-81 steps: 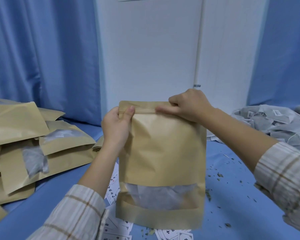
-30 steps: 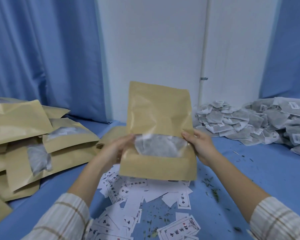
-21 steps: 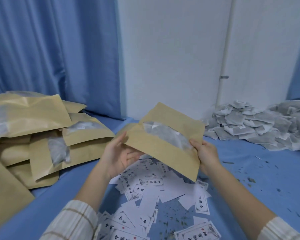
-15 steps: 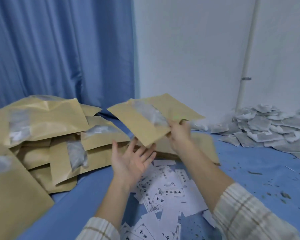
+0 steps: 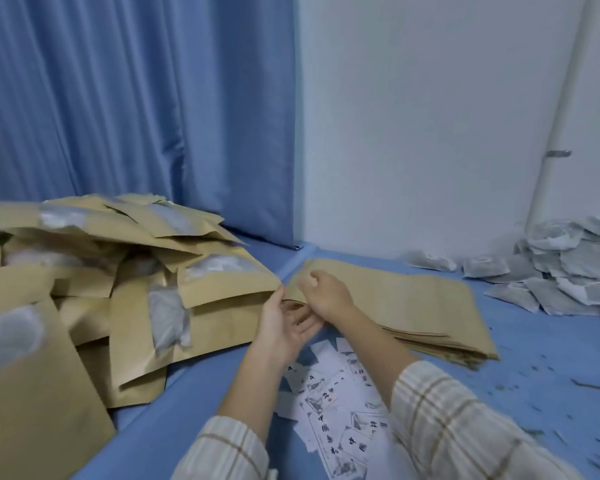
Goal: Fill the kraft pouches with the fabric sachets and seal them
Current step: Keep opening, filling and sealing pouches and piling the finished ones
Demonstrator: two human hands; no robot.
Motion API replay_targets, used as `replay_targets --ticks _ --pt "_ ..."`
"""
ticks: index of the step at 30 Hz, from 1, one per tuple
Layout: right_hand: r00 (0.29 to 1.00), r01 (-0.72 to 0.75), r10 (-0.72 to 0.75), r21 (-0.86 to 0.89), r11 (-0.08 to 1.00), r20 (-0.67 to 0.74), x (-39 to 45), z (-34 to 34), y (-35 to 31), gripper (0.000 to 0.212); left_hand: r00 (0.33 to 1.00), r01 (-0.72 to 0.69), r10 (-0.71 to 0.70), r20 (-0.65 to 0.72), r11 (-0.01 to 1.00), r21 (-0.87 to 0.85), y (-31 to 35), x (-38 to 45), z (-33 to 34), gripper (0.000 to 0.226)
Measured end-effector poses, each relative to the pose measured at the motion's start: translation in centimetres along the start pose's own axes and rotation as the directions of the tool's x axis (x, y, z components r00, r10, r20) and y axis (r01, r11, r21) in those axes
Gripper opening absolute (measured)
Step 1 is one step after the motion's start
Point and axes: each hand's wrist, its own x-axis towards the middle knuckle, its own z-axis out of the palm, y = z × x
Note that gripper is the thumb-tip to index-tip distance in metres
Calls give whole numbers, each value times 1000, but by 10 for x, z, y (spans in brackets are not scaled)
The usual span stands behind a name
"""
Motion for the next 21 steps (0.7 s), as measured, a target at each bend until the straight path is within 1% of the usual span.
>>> replay_targets --ticks 1,2,3,4,6,7,10,11,12,14,15,16,17,19,20,21 --pt "1000 15 -18 -181 983 -15 -1 -4 20 49 1000 18 -18 -8 1000 -11 -5 4 1 53" --pt "1000 5 -8 -340 940 -7 -2 -7 39 53 999 39 -39 -21 999 -5 -11 8 1 57" --pt "1000 -12 20 -462 887 13 -5 -10 55 58 997 63 -63 -33 998 12 -17 11 2 59" --pt "998 -20 50 -545 838 40 -7 -12 68 62 995 86 -84 -45 996 27 -22 13 3 61" --pt "994 6 68 -637 771 91 -12 -14 89 63 991 114 -113 -69 993 10 -32 15 4 64" --pt "994 41 41 -672 739 105 -16 -16 96 56 989 123 -124 -82 992 -14 -36 16 4 65" --pt "985 153 -158 -734 662 63 -32 -29 110 26 986 140 -145 -87 988 -66 -47 19 6 67" --pt "971 196 -230 -750 631 60 -40 -34 114 23 986 137 -143 -90 988 -73 -50 19 8 68" --pt "955 240 -288 -760 604 72 -48 -38 118 27 986 134 -140 -94 988 -73 -53 18 10 67" --pt "901 325 -432 -740 589 51 -65 -47 126 43 988 130 -135 -81 990 -61 -60 14 16 63" --pt "869 347 -494 -727 593 13 -75 -53 127 50 989 129 -132 -61 990 -49 -62 11 20 58" --pt "821 370 -569 -718 589 -43 -82 -57 130 55 991 128 -129 -34 991 -33 -64 8 22 52" --pt "740 408 -664 -718 564 -102 -88 -61 133 56 993 120 -120 -2 993 -17 -66 3 25 46" --pt "598 487 -783 -699 524 -170 -100 -67 136 43 995 75 -75 63 997 -1 -66 -7 30 37" --pt "558 520 -814 -695 496 -164 -106 -72 137 36 997 36 -36 75 999 3 -65 -13 34 35" --pt "539 537 -829 -696 477 -153 -111 -75 136 36 998 -20 19 66 1000 18 -65 -19 39 35"
